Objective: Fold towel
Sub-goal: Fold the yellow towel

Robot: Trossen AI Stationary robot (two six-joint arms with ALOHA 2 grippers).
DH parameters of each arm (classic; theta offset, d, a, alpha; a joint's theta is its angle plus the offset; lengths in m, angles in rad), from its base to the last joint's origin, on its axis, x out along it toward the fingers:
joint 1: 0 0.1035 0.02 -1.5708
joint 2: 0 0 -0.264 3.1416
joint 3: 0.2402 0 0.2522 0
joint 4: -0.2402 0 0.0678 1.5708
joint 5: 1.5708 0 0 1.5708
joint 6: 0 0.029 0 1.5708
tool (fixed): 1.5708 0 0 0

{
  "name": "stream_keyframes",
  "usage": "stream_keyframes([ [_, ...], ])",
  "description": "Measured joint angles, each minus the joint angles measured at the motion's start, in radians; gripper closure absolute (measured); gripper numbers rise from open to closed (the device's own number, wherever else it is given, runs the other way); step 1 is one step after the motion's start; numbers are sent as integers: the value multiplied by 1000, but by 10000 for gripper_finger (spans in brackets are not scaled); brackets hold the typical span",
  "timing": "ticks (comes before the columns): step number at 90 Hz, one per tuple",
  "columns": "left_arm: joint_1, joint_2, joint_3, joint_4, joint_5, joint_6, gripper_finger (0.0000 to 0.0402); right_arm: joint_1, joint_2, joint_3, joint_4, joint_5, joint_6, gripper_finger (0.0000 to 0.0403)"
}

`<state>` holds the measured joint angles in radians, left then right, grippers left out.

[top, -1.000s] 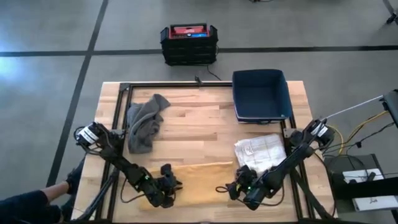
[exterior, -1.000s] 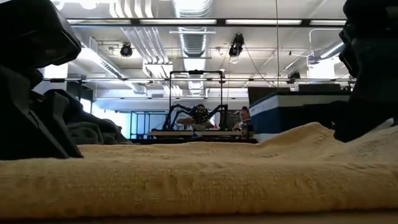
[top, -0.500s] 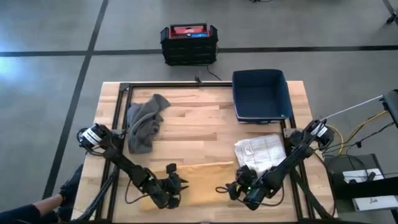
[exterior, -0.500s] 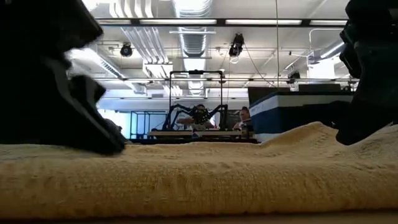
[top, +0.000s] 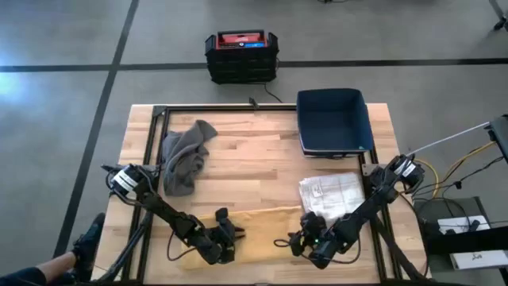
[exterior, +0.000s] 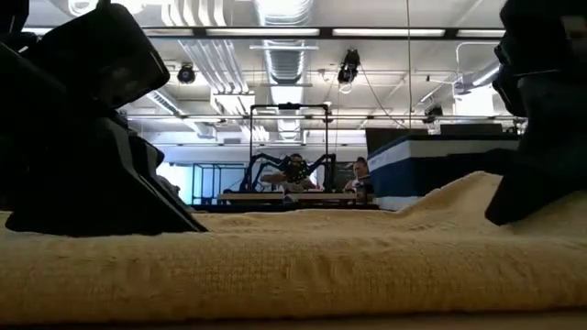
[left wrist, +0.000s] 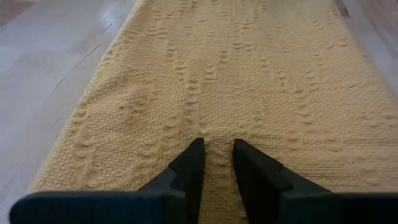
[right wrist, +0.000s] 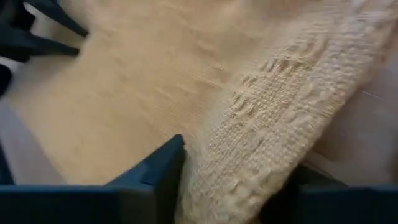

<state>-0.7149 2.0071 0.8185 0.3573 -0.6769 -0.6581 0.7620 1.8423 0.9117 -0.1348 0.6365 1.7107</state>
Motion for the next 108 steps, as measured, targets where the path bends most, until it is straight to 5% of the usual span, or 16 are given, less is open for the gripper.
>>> stream_keyframes([
  [17, 0, -1, 0, -1, 5, -1, 326, -1, 9, 7, -11, 6, -20, 393],
  [46, 0, -29, -1, 9, 11, 6, 326, -26, -37, 252, -228, -23, -179, 397],
  [79, 1, -54, -3, 34, 22, 42, 326, -151, -37, 422, -211, -12, -492, 395],
  [94, -8, -217, -6, -124, 68, 63, 326, -177, -37, 410, -198, -18, -531, 395],
  [108, -41, -378, -7, -359, 178, -99, 326, -176, -36, 399, -239, -43, -520, 394],
])
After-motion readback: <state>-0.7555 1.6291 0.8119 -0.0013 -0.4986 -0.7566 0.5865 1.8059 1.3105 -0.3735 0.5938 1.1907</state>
